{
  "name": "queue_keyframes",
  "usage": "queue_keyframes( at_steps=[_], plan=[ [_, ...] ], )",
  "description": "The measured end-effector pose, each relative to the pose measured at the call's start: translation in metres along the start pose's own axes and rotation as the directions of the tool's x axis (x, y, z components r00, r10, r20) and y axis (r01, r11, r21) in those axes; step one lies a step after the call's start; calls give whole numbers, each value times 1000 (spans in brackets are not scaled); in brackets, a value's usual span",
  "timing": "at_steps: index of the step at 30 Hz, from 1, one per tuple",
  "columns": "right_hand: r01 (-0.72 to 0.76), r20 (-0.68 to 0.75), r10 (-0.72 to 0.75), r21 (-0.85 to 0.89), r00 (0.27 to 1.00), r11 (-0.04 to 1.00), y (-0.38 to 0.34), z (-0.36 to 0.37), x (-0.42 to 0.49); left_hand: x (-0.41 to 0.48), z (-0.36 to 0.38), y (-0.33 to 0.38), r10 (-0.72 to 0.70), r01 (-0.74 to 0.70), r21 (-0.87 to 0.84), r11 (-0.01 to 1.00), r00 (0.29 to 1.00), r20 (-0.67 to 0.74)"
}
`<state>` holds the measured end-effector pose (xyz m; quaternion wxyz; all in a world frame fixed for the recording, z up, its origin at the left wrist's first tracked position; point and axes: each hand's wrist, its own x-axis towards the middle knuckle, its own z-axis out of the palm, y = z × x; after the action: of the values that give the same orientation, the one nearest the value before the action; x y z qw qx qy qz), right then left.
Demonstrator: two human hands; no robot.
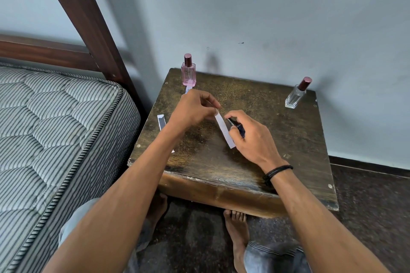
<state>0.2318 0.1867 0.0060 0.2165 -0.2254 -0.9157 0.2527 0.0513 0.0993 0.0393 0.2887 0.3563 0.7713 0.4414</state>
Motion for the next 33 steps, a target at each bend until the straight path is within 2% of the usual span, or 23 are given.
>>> queue_keyframes(
  at_steps=[6, 14, 33],
  plan=[
    [-43, -14, 43, 30, 999, 999, 5, -8, 2, 1, -5, -1, 0, 0, -58, 998, 1000, -16],
    [24, 63, -23, -20, 998, 1000, 5, -9, -2, 1, -6, -1, 4, -5, -51, 999, 1000, -26],
    [52, 97, -48, -42, 994, 998, 5, -8, -2, 1, -7, -1, 13, -14, -21, 1000, 999, -41]
  ],
)
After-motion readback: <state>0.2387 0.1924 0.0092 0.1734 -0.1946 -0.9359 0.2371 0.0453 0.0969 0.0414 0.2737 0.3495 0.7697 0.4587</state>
